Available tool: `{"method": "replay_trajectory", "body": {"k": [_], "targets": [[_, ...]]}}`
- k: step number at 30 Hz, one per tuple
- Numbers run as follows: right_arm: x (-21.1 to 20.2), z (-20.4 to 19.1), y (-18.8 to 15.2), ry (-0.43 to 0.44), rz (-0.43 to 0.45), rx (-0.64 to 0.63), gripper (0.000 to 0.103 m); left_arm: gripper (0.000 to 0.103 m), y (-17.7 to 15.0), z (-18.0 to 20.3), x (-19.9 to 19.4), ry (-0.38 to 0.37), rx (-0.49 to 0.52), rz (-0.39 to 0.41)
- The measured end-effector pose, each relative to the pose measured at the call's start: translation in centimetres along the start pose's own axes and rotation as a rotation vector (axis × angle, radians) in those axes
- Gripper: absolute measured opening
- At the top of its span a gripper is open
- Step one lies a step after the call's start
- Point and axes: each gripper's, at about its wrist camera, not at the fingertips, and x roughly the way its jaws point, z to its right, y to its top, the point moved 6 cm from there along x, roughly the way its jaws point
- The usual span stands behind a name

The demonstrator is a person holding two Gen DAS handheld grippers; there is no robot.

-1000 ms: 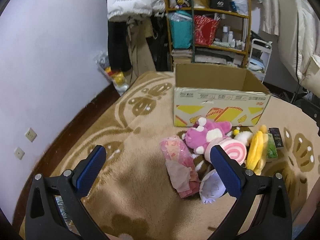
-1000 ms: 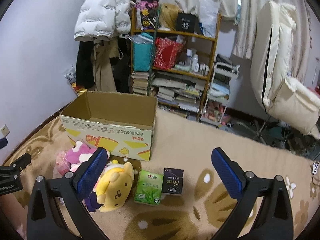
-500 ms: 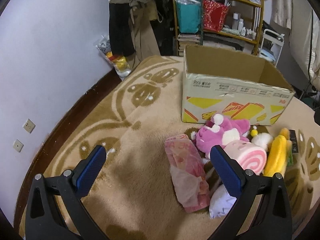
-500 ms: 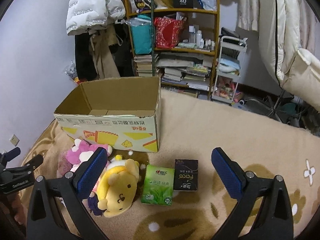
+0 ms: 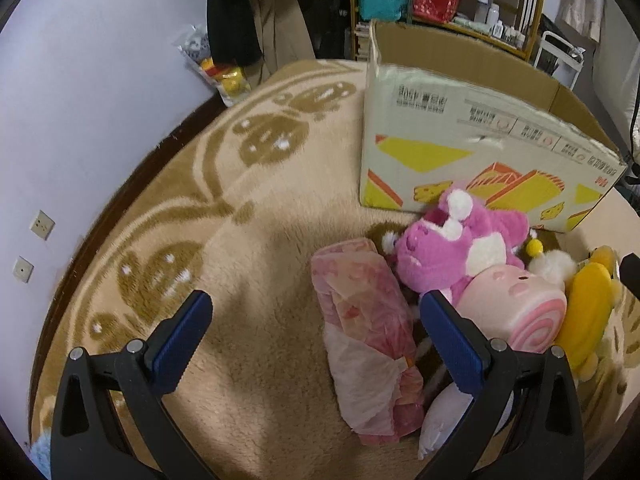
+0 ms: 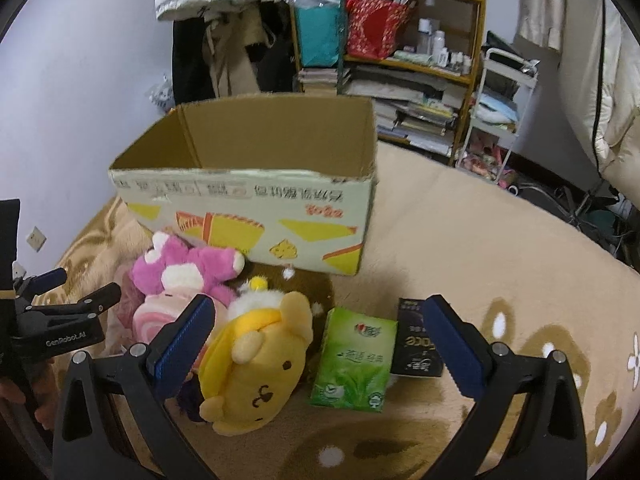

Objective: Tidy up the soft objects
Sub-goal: 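Grasp the pink wrapped plush with the left tool while the right tool grasps the yellow dog plush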

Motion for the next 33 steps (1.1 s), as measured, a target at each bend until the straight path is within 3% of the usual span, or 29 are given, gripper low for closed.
{"method": "replay_trajectory", "body": {"k": [10, 12, 19, 22, 24, 27, 29, 32, 33], "targets": [[1.2, -1.2, -0.8, 0.046, -0.049, -0.019, 0.103, 0.103, -1.3, 0.8, 2.0, 0.001, 0.020, -0.092], [1.2, -1.6, -0.9, 0.044, -0.050, -0.033, 0.097, 0.103, -1.4, 1.0, 2.2, 0.013, 0.031, -0.101], [1.8, -2.3, -1.5, 0.088, -0.092, -0.042, 0.092, 0.102, -1.9, 1.5, 3.3, -0.034, 0.028, -0.147], [2.3, -2.3, -1.8, 0.073, -0.111, -0.042, 0.091, 0.087, -2.0, 1.8, 3.6, -0.072, 0.031, -0.158], [2.4, -2.3, -2.0, 0.090, -0.118, -0.032, 0.088, 0.083, -2.1, 2.3, 3.6, -0.097, 0.038, -0.169], [2.7, -2.3, -2.2, 0.132, -0.140, -0.010, 0.075, 0.072, -2.6, 2.7, 3.8, -0.152, 0.017, -0.199], [2.8, -2.5, -2.3, 0.179, -0.150, 0.009, 0.056, 0.063, -2.8, 2.5, 4.0, -0.171, -0.023, -0.216], [1.7, -2.9, -1.8, 0.168, -0.092, -0.018, 0.050, 0.048, -2.7, 2.3, 3.8, -0.173, -0.041, -0.199], [1.1, -3.0, -1.5, 0.157, -0.058, -0.036, 0.050, 0.047, -2.7, 2.4, 3.6, -0.177, -0.039, -0.189]]}}
